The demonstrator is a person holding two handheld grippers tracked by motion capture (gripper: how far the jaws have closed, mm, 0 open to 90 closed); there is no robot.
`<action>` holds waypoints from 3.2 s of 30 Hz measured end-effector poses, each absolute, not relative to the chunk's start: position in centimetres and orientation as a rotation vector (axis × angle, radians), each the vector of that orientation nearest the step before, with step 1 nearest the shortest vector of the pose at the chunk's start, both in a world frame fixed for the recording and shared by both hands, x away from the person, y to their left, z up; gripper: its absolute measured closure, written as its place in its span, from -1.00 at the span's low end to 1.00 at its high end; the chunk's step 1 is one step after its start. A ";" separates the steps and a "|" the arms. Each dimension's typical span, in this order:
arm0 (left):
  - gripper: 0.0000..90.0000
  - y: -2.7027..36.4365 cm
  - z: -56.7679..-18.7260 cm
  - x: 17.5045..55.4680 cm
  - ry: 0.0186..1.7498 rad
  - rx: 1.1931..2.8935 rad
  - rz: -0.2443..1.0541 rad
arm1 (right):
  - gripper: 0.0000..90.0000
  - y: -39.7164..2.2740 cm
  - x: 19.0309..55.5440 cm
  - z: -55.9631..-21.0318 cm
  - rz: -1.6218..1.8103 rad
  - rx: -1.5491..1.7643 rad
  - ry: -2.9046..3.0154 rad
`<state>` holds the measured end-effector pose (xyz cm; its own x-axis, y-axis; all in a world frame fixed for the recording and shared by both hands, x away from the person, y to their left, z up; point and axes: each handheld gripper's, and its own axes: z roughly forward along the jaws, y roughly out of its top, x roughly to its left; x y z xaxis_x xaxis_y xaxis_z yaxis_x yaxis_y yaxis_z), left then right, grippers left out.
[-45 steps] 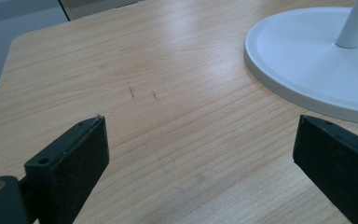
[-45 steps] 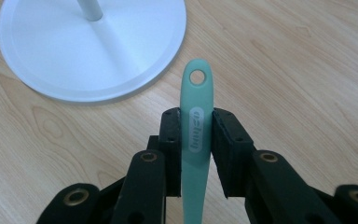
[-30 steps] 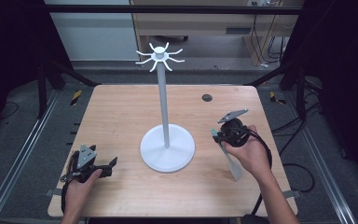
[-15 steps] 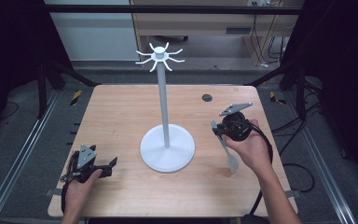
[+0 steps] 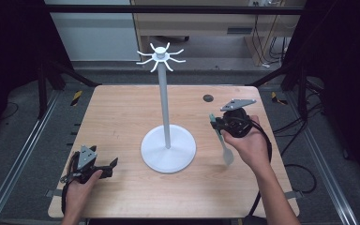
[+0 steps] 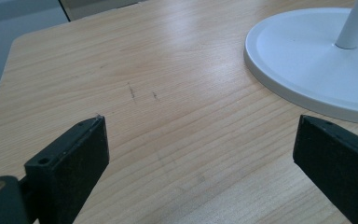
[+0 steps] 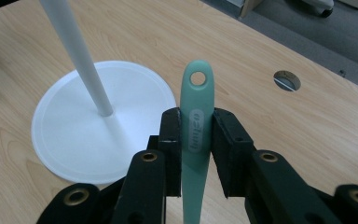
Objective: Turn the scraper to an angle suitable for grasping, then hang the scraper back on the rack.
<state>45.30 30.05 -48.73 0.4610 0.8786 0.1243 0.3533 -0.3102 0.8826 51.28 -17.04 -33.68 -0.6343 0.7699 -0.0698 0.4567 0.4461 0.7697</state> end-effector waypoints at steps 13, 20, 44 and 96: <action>-0.93 30.0 -48.7 45.3 1.035 1.872 0.790 | 0.65 -16.5 51.3 -32.8 1.122 1.014 2.219; -0.93 29.8 -48.8 45.2 1.030 1.872 0.787 | 0.65 -16.3 51.3 -32.6 1.162 1.009 2.180; -0.93 29.8 -48.8 45.2 1.031 1.872 0.788 | 0.65 -15.3 51.2 -29.8 1.288 0.977 2.078; -0.93 30.1 -48.8 45.2 1.042 1.870 0.796 | 0.65 -14.0 49.6 -22.9 1.434 0.849 1.971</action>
